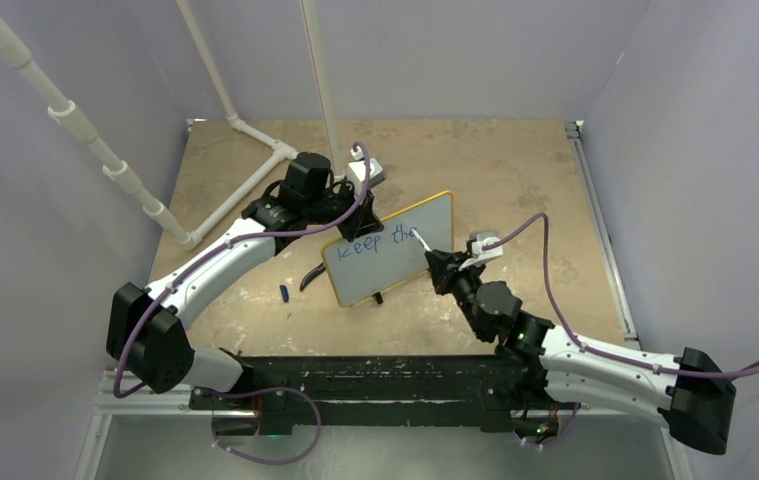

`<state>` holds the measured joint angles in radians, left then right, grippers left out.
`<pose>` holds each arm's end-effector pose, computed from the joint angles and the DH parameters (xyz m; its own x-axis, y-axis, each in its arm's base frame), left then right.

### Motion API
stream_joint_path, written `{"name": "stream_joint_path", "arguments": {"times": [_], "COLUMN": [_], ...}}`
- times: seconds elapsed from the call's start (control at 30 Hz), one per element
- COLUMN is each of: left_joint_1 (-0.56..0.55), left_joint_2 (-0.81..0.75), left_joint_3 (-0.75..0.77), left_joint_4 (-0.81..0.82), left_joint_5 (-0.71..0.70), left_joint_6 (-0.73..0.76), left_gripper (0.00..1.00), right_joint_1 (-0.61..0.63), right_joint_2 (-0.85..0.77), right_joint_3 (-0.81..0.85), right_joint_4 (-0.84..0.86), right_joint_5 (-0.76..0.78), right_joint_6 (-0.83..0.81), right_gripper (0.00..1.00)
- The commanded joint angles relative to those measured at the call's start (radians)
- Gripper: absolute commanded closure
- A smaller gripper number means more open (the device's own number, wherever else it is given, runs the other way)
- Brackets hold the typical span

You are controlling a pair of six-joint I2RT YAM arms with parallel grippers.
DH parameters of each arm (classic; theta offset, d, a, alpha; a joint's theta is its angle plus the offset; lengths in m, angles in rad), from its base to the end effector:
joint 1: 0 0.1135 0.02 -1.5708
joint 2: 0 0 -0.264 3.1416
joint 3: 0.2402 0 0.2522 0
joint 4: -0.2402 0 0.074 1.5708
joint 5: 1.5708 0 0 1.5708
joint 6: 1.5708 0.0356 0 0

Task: Write a sentence on the whiteboard

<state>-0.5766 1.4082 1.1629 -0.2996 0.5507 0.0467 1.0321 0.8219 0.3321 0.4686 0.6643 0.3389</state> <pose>0.2570 -0.1894 0.3187 -0.3948 0.3042 -0.8669 0.8591 0.4567 -0.2310 0.1146 0.1490 0.2424 -0.1298 0.2930 -0.9473 -0.3356 0.8860 0.3201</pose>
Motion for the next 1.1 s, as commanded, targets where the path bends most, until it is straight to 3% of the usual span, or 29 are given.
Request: {"name": "stream_joint_path", "arguments": {"times": [0.0, 0.43, 0.53, 0.67, 0.87, 1.07], "left_joint_1": [-0.008, -0.008, -0.009, -0.009, -0.013, -0.021], "left_joint_2": [0.002, 0.007, 0.014, 0.029, 0.057, 0.087], "left_joint_3": [-0.004, 0.000, 0.014, 0.039, 0.080, 0.127], "left_joint_4": [0.008, 0.020, 0.022, 0.025, 0.031, 0.040], "left_joint_5": [0.037, 0.030, 0.026, 0.033, 0.031, 0.010], "left_joint_6": [0.018, 0.003, -0.005, -0.017, -0.033, -0.039], "left_gripper": [1.00, 0.99, 0.93, 0.78, 0.52, 0.42], "right_joint_1": [-0.004, -0.004, -0.008, -0.052, -0.255, -0.279], "right_joint_2": [-0.040, -0.204, -0.232, -0.258, -0.247, -0.206], "right_joint_3": [0.035, 0.024, 0.018, -0.002, -0.003, 0.006], "right_joint_4": [-0.021, -0.173, -0.187, -0.158, -0.108, -0.074], "right_joint_5": [-0.005, -0.013, 0.011, -0.005, -0.212, -0.277], "right_joint_6": [-0.003, -0.026, -0.029, -0.036, -0.046, -0.055], "right_gripper": [1.00, 1.00, 1.00, 1.00, 1.00, 1.00]}}
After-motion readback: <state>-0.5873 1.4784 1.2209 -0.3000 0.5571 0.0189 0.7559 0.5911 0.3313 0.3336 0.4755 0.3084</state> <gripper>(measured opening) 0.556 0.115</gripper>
